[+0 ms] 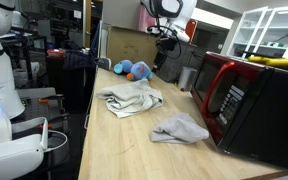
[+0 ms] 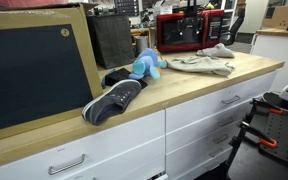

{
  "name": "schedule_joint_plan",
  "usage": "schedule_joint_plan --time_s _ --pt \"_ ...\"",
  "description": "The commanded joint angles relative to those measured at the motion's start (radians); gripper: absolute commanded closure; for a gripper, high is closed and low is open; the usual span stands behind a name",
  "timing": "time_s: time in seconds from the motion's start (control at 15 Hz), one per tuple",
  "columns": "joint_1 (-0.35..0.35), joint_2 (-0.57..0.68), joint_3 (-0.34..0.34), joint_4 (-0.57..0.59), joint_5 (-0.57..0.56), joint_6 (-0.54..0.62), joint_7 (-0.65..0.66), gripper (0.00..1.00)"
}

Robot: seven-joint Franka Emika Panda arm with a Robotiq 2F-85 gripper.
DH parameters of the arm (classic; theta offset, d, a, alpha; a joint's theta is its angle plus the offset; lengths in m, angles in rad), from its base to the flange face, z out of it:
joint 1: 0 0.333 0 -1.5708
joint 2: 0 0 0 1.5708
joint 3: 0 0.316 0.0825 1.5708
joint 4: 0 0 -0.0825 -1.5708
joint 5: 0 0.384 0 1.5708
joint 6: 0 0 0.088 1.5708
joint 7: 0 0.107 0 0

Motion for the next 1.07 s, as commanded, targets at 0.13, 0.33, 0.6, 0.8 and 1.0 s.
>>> schedule_joint_plan --time_s 0.13,0.33,0.6,0.8,1.0 --pt "-0.072 -0.059 -0.06 -0.093 -0.113 -0.106 -0.238 0.0" --pt "-0.088 -0.089 -0.076 -0.175 -0.164 -0.083 -0.316 0.0" --pt "-0.091 -0.117 -0.076 -0.271 -0.164 -0.016 -0.349 0.0" --pt "-0.09 -0.125 -0.067 -0.331 -0.175 0.085 -0.417 0.0" --pt "-0.093 -0.131 -0.057 -0.376 -0.21 0.195 -0.542 0.0"
